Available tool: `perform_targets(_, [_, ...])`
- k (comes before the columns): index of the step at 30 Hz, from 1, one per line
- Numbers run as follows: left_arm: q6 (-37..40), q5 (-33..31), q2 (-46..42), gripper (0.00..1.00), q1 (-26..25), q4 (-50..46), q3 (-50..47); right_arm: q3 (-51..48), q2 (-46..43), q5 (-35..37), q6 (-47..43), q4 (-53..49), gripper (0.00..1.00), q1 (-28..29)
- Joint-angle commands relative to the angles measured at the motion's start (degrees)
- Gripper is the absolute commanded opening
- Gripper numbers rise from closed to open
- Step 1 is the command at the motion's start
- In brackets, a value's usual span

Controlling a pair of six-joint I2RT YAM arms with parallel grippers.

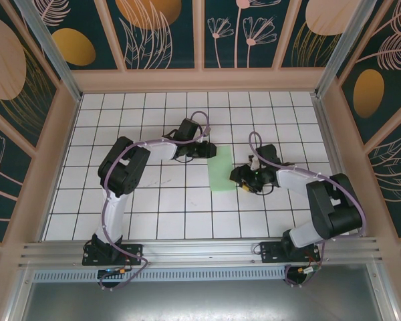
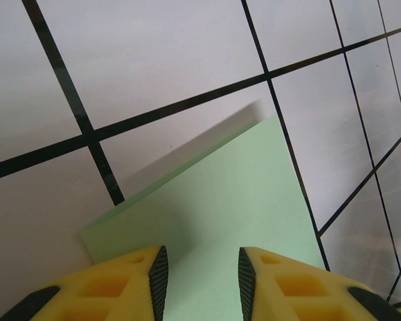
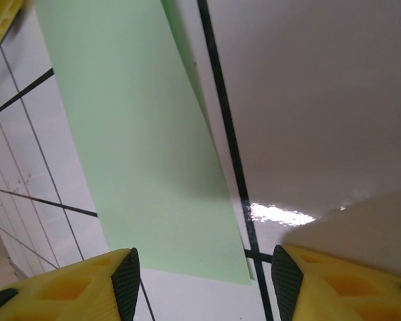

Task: Fold a paper plane with a square sheet of paper (fold left side to right side)
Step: Fold the triangle a second time at the center of the table.

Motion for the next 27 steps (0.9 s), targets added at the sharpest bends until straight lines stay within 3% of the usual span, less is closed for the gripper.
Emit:
perform_targets(1, [1.0,1.5,2.0,0.37,-0.1,-0.6,0.4,4.3,1.8,3.0,-0.7,0.9,0.58,0.3])
perform_targets(9, [1.0,1.5,1.7,0.37,-0.1,-0.7,0.4,11.7,9.8,5.1,-3.7,1.2,0.58,0.3])
perform_targets(16, [1.0,1.7,1.7,0.37,-0.2,-0.7,0.4,15.1,14.5,2.5,-4.5,2.7,0.56,0.3])
perform_targets(27, [1.2,1.9,1.8,0.37,-0.2,-0.7,0.4,15.2,14.9,-1.4,-5.6,4.8,0.50,0.4])
